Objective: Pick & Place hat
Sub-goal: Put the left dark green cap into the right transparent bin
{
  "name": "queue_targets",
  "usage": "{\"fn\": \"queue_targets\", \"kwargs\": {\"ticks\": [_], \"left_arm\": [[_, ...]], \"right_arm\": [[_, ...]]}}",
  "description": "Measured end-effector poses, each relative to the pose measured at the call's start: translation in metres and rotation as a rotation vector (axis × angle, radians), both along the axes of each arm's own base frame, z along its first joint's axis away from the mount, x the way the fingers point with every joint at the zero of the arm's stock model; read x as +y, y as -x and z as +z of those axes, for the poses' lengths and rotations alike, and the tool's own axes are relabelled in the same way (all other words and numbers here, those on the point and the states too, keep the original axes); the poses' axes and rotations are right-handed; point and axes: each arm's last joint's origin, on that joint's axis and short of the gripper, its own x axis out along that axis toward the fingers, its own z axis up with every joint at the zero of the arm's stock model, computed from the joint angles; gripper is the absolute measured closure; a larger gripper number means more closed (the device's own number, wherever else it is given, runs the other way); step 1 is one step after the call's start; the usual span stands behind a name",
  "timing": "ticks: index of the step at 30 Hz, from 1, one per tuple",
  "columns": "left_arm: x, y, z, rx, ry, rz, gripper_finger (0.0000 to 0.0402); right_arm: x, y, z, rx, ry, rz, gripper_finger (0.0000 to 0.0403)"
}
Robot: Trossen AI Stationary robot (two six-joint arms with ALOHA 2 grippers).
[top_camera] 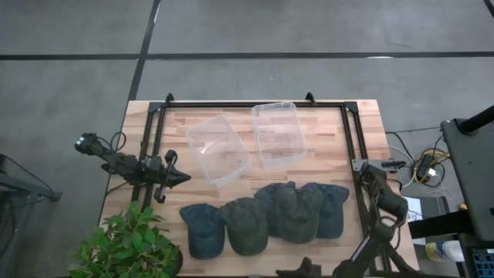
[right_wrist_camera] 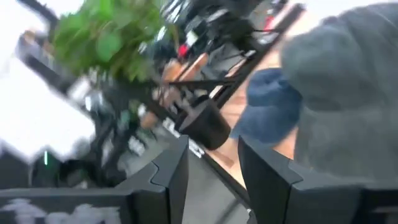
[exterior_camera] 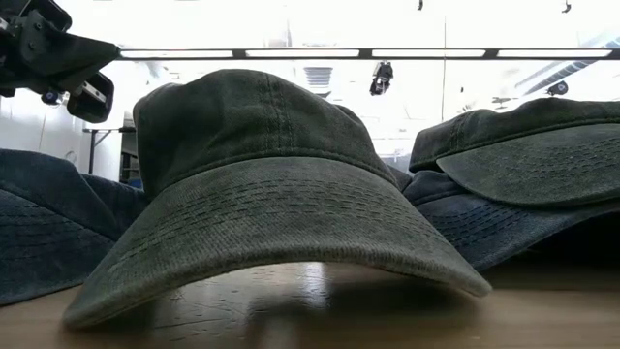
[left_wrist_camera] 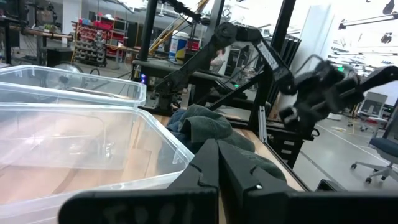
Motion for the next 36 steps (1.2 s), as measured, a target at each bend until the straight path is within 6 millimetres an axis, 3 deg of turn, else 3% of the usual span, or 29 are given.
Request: {"fn": "queue_targets", "kwargs": {"ticks": [6, 13, 17, 26, 32, 36], "left_arm": [[0.000, 0.000, 0.000, 0.000, 0.000, 0.000, 0.0401], [0.000, 0.000, 0.000, -0.001, 0.000, 0.000, 0.0401], [0.000, 0.000, 0.000, 0.000, 0.000, 0.000, 0.0401], [0.000, 0.000, 0.000, -0.001, 0.001, 0.000, 0.0401], [0.000, 0.000, 0.000, -0.001, 0.000, 0.000, 0.0401], [0.000, 0.000, 0.000, 0.000, 0.000, 0.000, 0.0401]], "right_arm": [[-0.014, -0.004, 0.032, 0.135, 0.237, 0.179, 0.0269], [-0.044, 0.017, 0.064, 0.366, 0.220, 0.285, 0.0269], [-0.075, 0.033, 0.084, 0.469, 0.130, 0.206, 0.0269], [-0.130, 0.060, 0.104, 0.741, -0.037, 0.055, 0.0270], [-0.157, 0.071, 0.113, 0.826, 0.006, -0.072, 0.0275], [-0.174, 0.071, 0.113, 0.996, -0.025, -0.150, 0.0261]]}}
